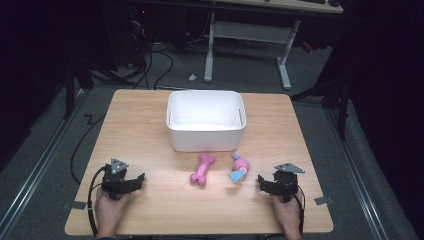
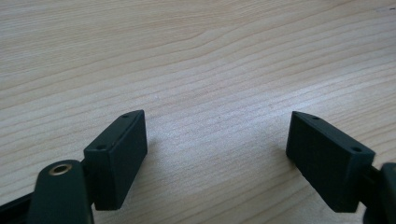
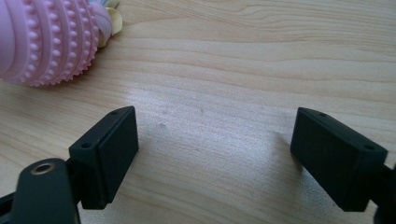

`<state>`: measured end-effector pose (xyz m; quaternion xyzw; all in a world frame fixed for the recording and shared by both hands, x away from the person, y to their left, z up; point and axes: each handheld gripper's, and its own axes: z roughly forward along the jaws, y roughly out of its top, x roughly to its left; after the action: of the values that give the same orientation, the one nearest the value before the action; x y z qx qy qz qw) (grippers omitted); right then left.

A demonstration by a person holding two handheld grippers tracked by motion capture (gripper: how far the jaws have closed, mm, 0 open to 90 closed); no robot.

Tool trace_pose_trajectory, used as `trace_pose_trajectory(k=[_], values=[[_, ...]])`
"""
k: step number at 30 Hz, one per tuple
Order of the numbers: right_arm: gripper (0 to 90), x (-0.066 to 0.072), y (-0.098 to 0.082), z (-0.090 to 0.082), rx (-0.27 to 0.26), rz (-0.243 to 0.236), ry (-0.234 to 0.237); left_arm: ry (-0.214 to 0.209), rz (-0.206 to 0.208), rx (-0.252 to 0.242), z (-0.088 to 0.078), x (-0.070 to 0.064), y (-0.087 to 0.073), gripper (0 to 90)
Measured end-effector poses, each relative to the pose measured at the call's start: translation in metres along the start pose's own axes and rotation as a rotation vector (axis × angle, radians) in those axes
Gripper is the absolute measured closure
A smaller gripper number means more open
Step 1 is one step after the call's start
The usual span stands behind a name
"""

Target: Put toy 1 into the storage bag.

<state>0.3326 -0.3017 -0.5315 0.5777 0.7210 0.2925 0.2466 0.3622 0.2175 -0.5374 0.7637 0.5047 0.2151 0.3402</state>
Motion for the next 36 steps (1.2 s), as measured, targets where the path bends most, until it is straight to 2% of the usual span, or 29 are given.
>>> trace_pose_trajectory(k=[20, 27, 32, 36], values=[[16.7, 0.0007, -0.0004, -0.0005, -0.002, -0.002, -0.003, -0.010, 0.006, 0.005, 0.0016, 0.0004, 0.0018, 19.8], [17.5, 0.0008, -0.0006, -0.0007, -0.003, -0.004, -0.001, -0.002, -0.012, 0.000, 0.0015, -0.0011, 0.0020, 21.1], [17.5, 0.0008, -0.0006, -0.0007, -0.004, -0.004, -0.001, -0.007, 0.004, 0.025, 0.0007, -0.0019, 0.0044, 22.5], [18.4, 0.0009, -0.0007, -0.0009, -0.005, -0.007, 0.001, -0.012, 0.005, 0.025, -0.0005, -0.0027, 0.0037, 23.7]])
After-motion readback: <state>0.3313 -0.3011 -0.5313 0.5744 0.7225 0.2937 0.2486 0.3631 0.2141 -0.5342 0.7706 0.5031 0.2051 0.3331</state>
